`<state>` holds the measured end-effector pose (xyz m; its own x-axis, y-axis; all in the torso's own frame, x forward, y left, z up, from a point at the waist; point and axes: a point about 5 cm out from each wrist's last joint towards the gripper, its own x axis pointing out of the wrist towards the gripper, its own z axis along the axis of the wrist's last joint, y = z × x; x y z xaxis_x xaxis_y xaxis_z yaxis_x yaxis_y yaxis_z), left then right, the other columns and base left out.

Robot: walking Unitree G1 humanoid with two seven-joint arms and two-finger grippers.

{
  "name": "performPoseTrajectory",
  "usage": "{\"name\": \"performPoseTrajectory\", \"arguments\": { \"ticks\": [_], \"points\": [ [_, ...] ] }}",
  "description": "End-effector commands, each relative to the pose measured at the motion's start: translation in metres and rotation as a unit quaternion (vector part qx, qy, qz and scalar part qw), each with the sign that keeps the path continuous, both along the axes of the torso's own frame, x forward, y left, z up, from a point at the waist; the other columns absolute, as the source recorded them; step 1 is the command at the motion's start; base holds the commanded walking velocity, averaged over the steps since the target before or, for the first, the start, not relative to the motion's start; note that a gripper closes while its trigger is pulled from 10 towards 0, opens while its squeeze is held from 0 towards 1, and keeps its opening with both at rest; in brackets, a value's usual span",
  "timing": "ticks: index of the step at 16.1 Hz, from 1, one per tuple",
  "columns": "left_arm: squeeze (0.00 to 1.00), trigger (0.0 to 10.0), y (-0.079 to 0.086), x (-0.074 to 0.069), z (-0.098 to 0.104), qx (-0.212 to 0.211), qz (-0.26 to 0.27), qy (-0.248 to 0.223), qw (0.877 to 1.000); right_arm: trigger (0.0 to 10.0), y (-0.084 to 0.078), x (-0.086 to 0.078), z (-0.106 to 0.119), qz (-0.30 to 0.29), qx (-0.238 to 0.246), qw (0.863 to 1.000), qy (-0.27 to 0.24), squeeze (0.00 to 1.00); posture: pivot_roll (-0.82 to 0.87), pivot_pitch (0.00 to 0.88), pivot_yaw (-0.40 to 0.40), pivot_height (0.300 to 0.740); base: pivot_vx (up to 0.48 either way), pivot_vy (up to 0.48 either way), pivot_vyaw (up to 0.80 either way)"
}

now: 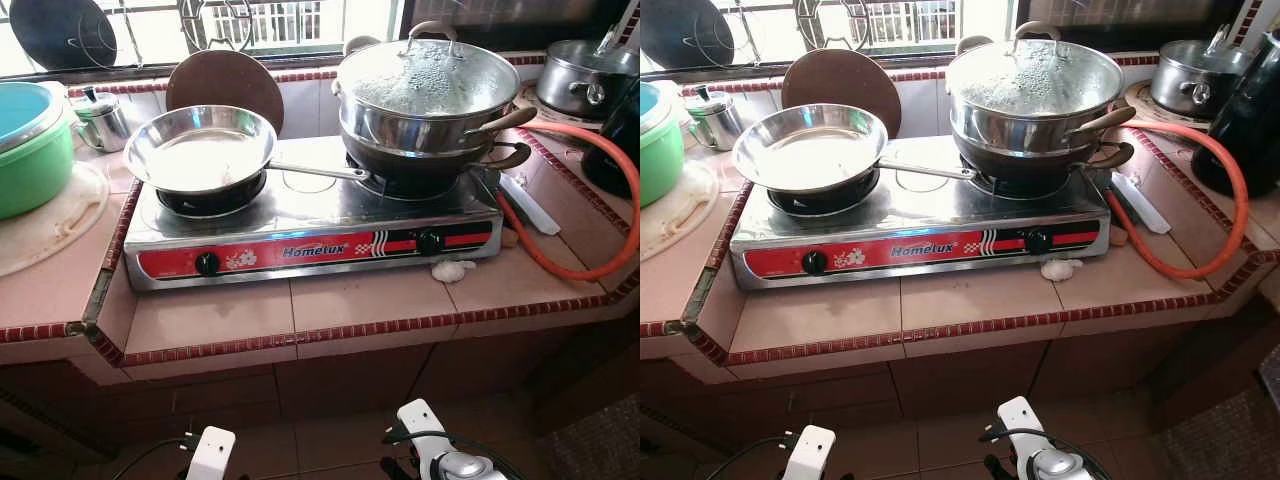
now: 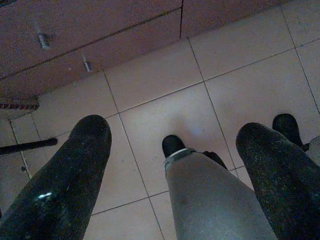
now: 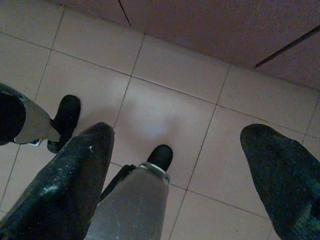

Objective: Kitchen organization

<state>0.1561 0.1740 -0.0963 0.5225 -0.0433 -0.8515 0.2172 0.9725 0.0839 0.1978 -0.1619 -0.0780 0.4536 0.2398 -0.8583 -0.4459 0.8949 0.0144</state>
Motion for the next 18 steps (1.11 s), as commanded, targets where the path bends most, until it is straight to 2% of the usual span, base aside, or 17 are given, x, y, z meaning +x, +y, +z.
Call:
{"name": "performPoseTrajectory", "arguments": {
  "ticks": [1,4,5,6,16,18],
  "points": [
    [0.00,10.0,0.0021,-0.0022,-0.0009,0.003,0.003,0.005,1.000,10.0,0.0000,0.0024,0.0014,-0.003,0.003,1.000,-0.004,0.00,-0.13,0.000,0.032,0.740,0.000,0.000,0.00],
    [0.00,10.0,0.0021,-0.0022,-0.0009,0.003,0.003,0.005,1.000,10.0,0.0000,0.0024,0.0014,-0.003,0.003,1.000,-0.004,0.00,-0.13,0.000,0.032,0.740,0.000,0.000,0.00],
    [0.00,10.0,0.0020,-0.0022,-0.0009,0.004,0.002,0.005,1.000,10.0,-0.0001,0.0027,0.0015,0.002,0.001,1.000,-0.004,0.00,0.00,0.000,0.000,0.740,0.000,0.000,0.00],
    [0.00,10.0,-0.0019,-0.0069,-0.0031,-0.002,-0.009,0.017,1.000,10.0,-0.0054,-0.0016,-0.0005,-0.024,0.008,1.000,0.011,0.00,-0.15,0.000,0.031,0.740,0.000,0.000,0.00],
    [0.00,10.0,-0.0009,-0.0100,-0.0043,0.002,-0.013,0.025,1.000,10.0,-0.0063,-0.0025,-0.0008,-0.018,0.005,1.000,0.014,0.00,-0.15,0.000,0.028,0.740,0.000,0.000,0.00],
    [0.00,10.0,-0.0003,-0.0105,-0.0045,0.004,-0.014,0.025,1.000,10.0,-0.0060,-0.0020,-0.0006,-0.016,0.005,1.000,0.014,0.00,-0.15,0.000,0.028,0.740,-0.255,0.000,0.00]
  ]
}}
